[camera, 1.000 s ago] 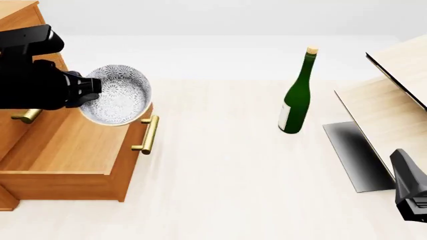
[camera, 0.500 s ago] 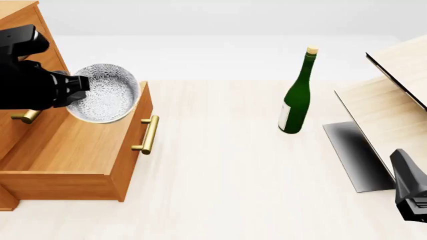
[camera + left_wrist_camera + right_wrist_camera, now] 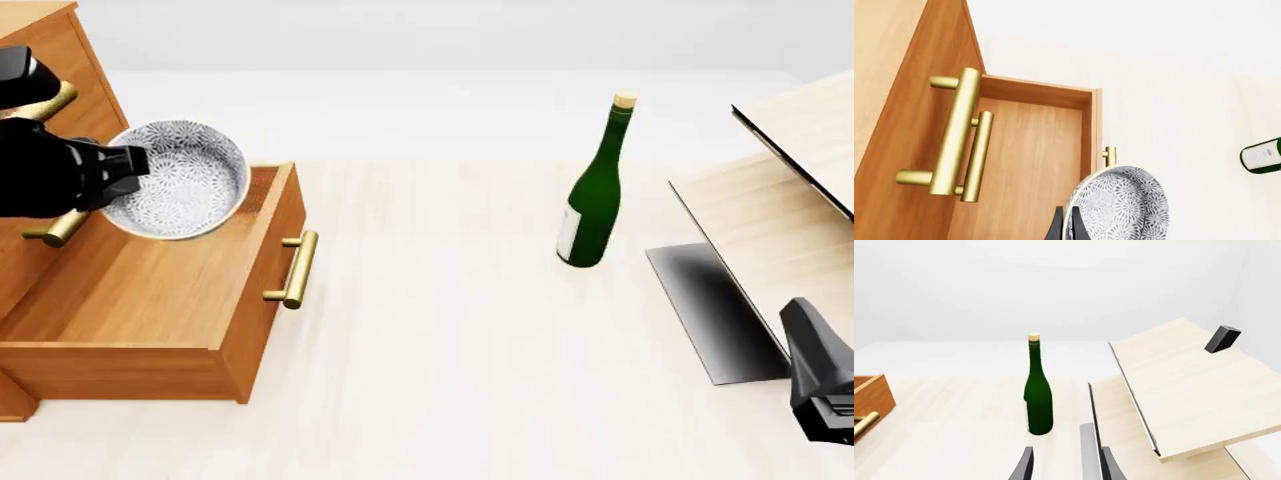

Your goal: Put the bowl in the bottom drawer of the cabinet and close it.

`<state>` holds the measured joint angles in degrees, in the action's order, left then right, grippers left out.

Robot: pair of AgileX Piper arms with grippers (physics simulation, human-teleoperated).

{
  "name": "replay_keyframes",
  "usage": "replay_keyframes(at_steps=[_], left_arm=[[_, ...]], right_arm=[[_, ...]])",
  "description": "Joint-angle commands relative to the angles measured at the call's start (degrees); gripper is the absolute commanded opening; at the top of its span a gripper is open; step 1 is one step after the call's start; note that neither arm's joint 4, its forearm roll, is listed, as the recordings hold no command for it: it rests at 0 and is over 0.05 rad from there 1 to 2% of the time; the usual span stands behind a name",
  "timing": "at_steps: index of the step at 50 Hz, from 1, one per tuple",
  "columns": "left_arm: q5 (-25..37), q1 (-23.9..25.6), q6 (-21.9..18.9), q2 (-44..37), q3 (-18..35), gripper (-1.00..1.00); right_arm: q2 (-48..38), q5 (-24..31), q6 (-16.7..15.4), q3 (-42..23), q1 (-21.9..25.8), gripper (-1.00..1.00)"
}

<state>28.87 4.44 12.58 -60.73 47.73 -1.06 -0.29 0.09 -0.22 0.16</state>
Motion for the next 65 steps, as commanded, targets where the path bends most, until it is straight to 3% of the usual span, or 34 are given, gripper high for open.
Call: replay_keyframes(at_steps=[1, 18, 65], left_arm=[[-0.42, -3.2, -1.18, 0.81, -1.11, -1.0], [0.39, -5.23, -2.39, 3.24, -3.79, -1.0], [-3.65, -8.97, -3.54, -0.99, -8.18, -1.0]], right_arm=[[0.0, 0.0, 0.0, 0.0, 0.01, 1.0], [0.03, 0.01, 0.01, 0.0, -0.02, 1.0], [0.02, 0.01, 0.01, 0.0, -0.03, 1.0]])
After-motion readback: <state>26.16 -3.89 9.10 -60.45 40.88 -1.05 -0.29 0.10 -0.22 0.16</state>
